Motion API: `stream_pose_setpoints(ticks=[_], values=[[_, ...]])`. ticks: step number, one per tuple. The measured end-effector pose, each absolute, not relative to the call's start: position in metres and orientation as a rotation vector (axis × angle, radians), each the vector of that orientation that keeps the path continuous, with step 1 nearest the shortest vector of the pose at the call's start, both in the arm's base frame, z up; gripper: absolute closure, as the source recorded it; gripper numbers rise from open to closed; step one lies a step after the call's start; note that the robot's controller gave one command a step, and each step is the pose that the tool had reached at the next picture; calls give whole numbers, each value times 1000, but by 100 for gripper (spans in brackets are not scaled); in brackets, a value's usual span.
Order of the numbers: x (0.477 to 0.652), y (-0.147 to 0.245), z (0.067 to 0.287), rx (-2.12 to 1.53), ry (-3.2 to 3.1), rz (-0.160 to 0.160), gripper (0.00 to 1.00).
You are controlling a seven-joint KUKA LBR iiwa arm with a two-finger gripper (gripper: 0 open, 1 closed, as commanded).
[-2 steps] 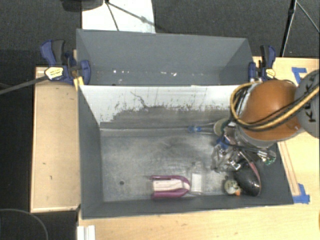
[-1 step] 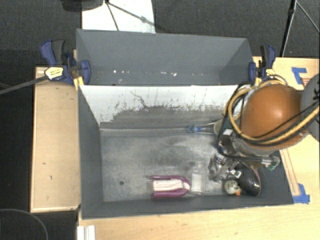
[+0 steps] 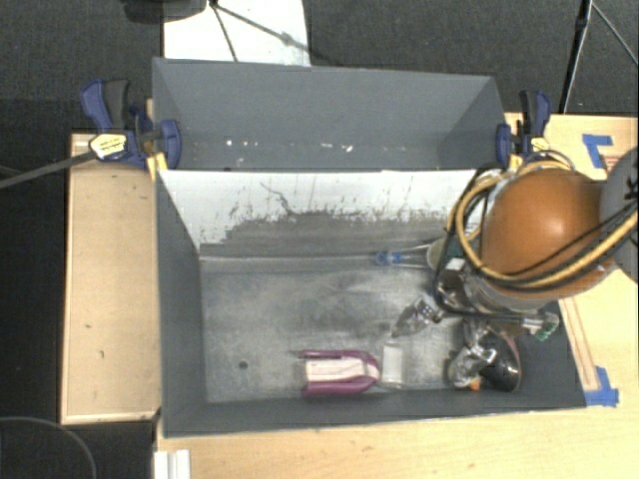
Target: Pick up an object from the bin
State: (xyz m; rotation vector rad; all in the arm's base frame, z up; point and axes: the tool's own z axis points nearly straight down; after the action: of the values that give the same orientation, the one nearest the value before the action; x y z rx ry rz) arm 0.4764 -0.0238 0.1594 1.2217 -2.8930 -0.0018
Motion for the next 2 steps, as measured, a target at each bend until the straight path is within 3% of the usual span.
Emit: stream_pose_setpoints(ticks=[1,2], values=[[483,-85,71,1437,-2809,5,0],[484,-1,110,1879,-2524,-1,0]])
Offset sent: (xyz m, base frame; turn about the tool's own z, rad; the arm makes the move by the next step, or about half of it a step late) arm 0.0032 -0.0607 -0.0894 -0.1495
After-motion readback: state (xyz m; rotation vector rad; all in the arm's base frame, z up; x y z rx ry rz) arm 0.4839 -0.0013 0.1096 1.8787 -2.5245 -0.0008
